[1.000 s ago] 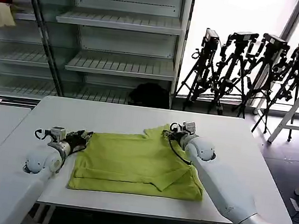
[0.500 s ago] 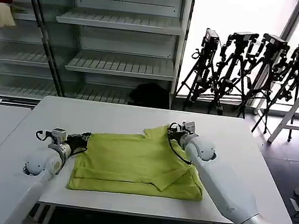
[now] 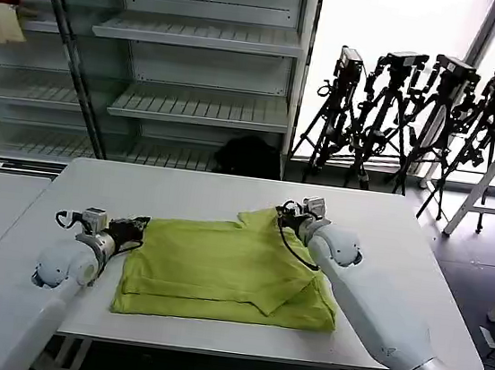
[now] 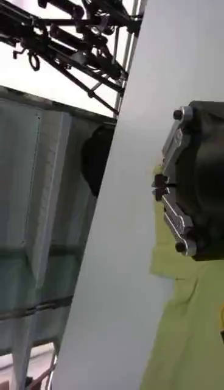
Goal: Fold and organize the clothes.
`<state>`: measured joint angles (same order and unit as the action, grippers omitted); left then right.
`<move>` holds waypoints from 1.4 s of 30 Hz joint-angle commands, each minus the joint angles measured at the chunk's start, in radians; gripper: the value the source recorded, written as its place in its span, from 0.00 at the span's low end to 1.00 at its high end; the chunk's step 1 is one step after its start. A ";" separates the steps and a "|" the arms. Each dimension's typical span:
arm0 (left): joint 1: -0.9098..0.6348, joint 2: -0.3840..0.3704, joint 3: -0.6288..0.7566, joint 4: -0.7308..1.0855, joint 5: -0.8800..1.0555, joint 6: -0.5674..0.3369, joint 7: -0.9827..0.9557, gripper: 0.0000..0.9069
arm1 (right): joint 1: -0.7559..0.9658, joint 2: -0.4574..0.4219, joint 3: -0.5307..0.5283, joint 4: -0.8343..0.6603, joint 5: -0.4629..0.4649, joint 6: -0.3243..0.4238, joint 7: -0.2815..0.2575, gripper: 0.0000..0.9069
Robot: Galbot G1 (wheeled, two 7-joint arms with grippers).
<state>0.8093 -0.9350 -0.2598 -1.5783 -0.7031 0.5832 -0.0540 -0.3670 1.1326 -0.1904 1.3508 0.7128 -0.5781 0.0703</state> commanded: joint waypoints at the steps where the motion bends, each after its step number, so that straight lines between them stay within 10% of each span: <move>1: 0.011 0.018 -0.009 -0.060 -0.006 -0.004 0.006 0.00 | -0.007 -0.017 0.002 0.045 -0.003 0.000 -0.001 0.00; 16: 0.029 0.028 -0.023 -0.069 0.031 -0.005 0.027 0.02 | -0.015 -0.016 0.006 0.038 -0.017 0.001 -0.005 0.00; 17: 0.030 0.028 -0.021 -0.069 0.030 -0.005 0.027 0.01 | -0.015 -0.015 0.007 0.037 -0.017 0.001 -0.006 0.08; 19: 0.031 0.024 -0.016 -0.071 0.029 -0.006 0.028 0.02 | -0.009 -0.004 0.012 0.011 -0.032 0.011 -0.002 0.87; 21: 0.028 0.018 -0.012 -0.067 0.031 -0.006 0.028 0.02 | -0.004 0.006 0.017 -0.015 -0.054 0.031 -0.011 1.00; 37: 0.023 0.001 0.000 -0.056 0.040 -0.006 0.028 0.02 | 0.010 0.068 0.050 -0.219 -0.111 0.037 -0.067 0.96; 39: 0.021 0.000 0.002 -0.053 0.041 -0.006 0.029 0.01 | 0.006 0.074 0.047 -0.224 -0.115 0.036 -0.074 0.88; 42: 0.020 0.000 0.002 -0.052 0.042 -0.006 0.029 0.02 | 0.001 0.075 0.043 -0.221 -0.123 0.037 -0.089 0.46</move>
<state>0.8298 -0.9337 -0.2589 -1.6302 -0.6639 0.5769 -0.0269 -0.3665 1.1972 -0.1507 1.1775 0.6045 -0.5438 -0.0020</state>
